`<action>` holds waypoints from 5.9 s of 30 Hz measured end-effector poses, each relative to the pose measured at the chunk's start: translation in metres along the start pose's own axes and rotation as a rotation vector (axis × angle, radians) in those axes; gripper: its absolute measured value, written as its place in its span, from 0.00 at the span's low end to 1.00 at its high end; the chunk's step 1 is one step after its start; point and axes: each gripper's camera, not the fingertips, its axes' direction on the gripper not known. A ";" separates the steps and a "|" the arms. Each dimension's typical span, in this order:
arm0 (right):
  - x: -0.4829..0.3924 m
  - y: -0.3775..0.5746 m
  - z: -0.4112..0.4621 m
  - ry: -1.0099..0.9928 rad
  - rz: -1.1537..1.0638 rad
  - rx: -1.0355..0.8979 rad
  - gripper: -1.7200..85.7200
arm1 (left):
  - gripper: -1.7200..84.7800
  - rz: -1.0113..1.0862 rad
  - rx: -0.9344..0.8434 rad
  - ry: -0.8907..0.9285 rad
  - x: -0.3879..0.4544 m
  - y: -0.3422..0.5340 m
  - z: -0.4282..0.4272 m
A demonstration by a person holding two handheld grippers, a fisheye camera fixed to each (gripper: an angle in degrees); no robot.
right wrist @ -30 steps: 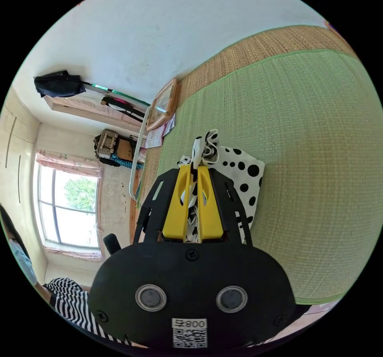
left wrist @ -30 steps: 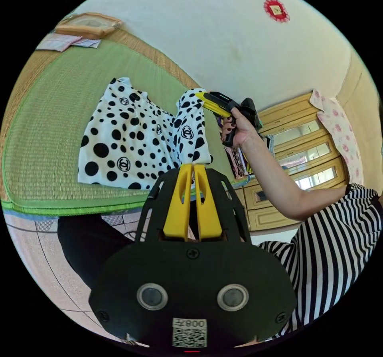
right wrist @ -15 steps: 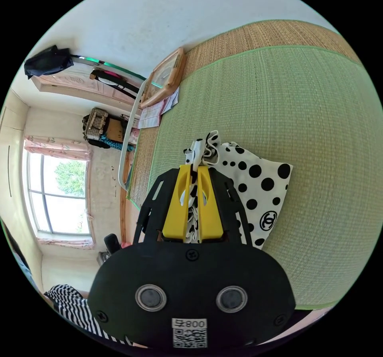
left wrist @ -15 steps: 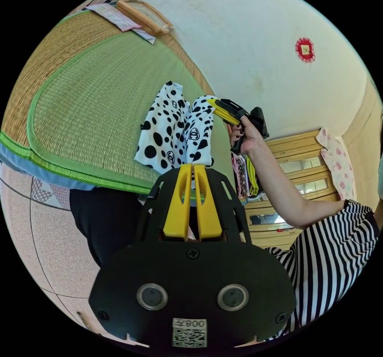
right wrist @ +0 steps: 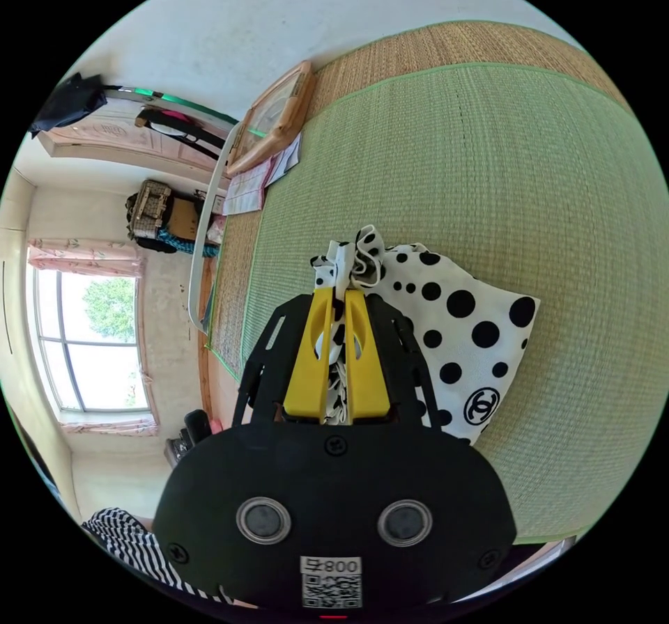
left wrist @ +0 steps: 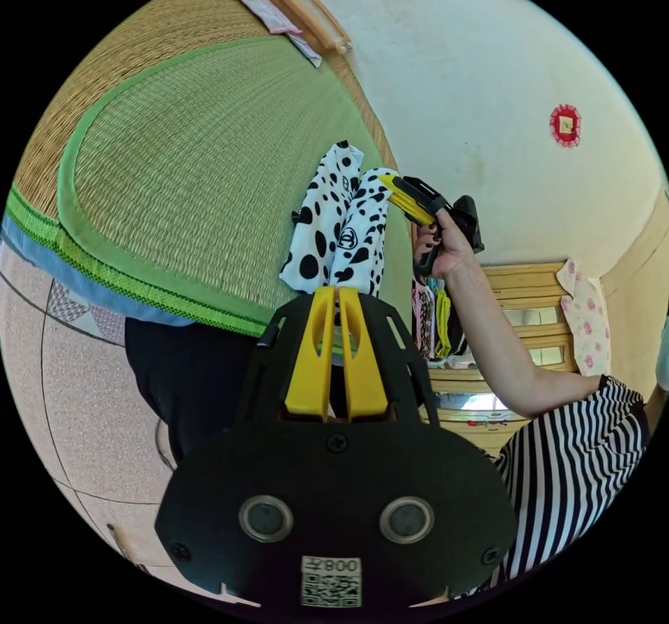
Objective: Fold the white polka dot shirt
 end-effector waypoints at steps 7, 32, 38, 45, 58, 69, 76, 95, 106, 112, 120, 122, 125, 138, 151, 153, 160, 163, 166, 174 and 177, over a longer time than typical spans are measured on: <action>-0.020 -0.016 0.003 0.009 0.003 -0.017 0.05 | 0.03 -0.055 0.005 0.000 -0.017 0.006 0.020; -0.079 -0.062 -0.018 -0.105 -0.098 -0.093 0.09 | 0.04 0.155 -0.006 -0.279 0.047 0.009 0.081; -0.087 -0.059 -0.012 -0.022 -0.132 -0.133 0.07 | 0.06 0.153 0.078 -0.260 0.054 0.017 0.068; -0.097 -0.059 0.001 -0.010 -0.124 -0.154 0.07 | 0.11 0.353 0.140 -0.228 0.104 0.018 0.074; -0.151 -0.056 0.017 0.108 -0.231 -0.197 0.10 | 0.04 0.343 -0.108 -0.479 0.102 -0.018 0.132; -0.183 -0.060 0.036 0.202 -0.283 -0.220 0.03 | 0.03 0.091 -0.017 -0.268 0.039 -0.037 0.098; -0.190 -0.058 0.004 0.134 -0.324 -0.131 0.02 | 0.03 0.039 -0.017 -0.211 0.015 -0.042 0.093; -0.169 -0.087 0.045 0.155 -0.325 -0.214 0.02 | 0.03 0.055 0.007 -0.180 0.010 -0.040 0.063; -0.147 -0.085 0.048 0.102 -0.246 -0.206 0.02 | 0.03 0.181 0.079 -0.279 0.066 -0.021 0.037; -0.139 -0.081 0.052 0.101 -0.236 -0.198 0.02 | 0.03 0.180 0.185 -0.363 0.080 -0.016 0.010; -0.128 -0.074 0.056 0.105 -0.239 -0.196 0.02 | 0.02 0.263 -0.045 -0.451 0.093 -0.057 0.060; -0.125 -0.072 0.055 0.098 -0.241 -0.186 0.02 | 0.02 0.235 -0.059 -0.435 0.087 -0.065 0.060; -0.121 -0.067 0.046 0.058 -0.255 -0.154 0.02 | 0.02 0.205 -0.041 -0.391 0.085 -0.068 0.051; -0.093 -0.003 0.057 0.004 -0.318 -0.219 0.02 | 0.02 0.191 -0.038 -0.361 0.100 -0.078 0.021; -0.041 0.022 0.033 -0.080 -0.252 -0.143 0.02 | 0.02 0.174 -0.034 -0.306 0.126 -0.085 -0.021; -0.024 0.037 0.020 -0.113 -0.232 -0.131 0.02 | 0.02 0.185 -0.039 -0.300 0.137 -0.080 -0.030; 0.052 0.139 0.004 -0.137 -0.121 -0.206 0.02 | 0.04 0.245 -0.158 -0.258 0.175 -0.060 -0.025; 0.076 0.177 0.006 -0.161 -0.070 -0.221 0.02 | 0.04 0.274 -0.211 -0.248 0.198 -0.056 -0.013; 0.088 0.200 0.009 -0.189 -0.051 -0.213 0.02 | 0.05 0.311 -0.245 -0.252 0.224 -0.056 0.000; 0.103 0.216 0.032 -0.125 -0.067 -0.234 0.02 | 0.05 0.320 -0.338 -0.355 0.259 -0.068 0.033; 0.110 0.218 0.038 -0.137 -0.068 -0.239 0.02 | 0.05 0.327 -0.337 -0.322 0.277 -0.068 0.030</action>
